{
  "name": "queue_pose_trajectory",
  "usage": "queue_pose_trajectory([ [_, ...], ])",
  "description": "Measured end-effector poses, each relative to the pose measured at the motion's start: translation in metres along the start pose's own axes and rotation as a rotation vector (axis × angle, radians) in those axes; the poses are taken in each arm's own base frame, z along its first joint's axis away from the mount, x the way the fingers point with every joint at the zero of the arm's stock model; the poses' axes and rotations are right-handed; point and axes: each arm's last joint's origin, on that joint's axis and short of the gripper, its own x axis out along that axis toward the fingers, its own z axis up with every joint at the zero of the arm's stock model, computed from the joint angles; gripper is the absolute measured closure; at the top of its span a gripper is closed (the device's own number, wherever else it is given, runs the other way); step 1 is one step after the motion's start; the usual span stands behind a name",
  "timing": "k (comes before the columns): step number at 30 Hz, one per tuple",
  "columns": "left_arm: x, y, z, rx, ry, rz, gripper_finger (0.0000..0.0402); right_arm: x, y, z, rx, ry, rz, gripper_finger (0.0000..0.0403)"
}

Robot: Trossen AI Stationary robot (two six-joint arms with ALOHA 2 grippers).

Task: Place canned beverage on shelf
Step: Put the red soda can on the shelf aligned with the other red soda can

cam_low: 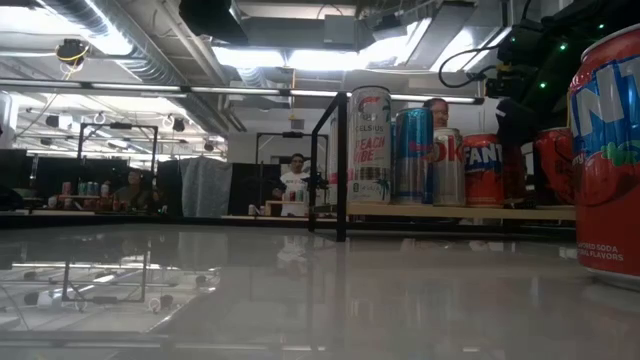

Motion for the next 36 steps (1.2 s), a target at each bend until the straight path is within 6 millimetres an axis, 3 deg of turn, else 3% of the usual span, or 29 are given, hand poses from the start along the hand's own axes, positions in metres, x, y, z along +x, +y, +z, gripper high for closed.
queue_pose_trajectory([
  [36,0.0000,0.0001,0.0000,-0.001,0.000,0.000,0.0059,-0.0002,0.0006,-0.0019,-0.009,0.021,0.007,0.0074],
])
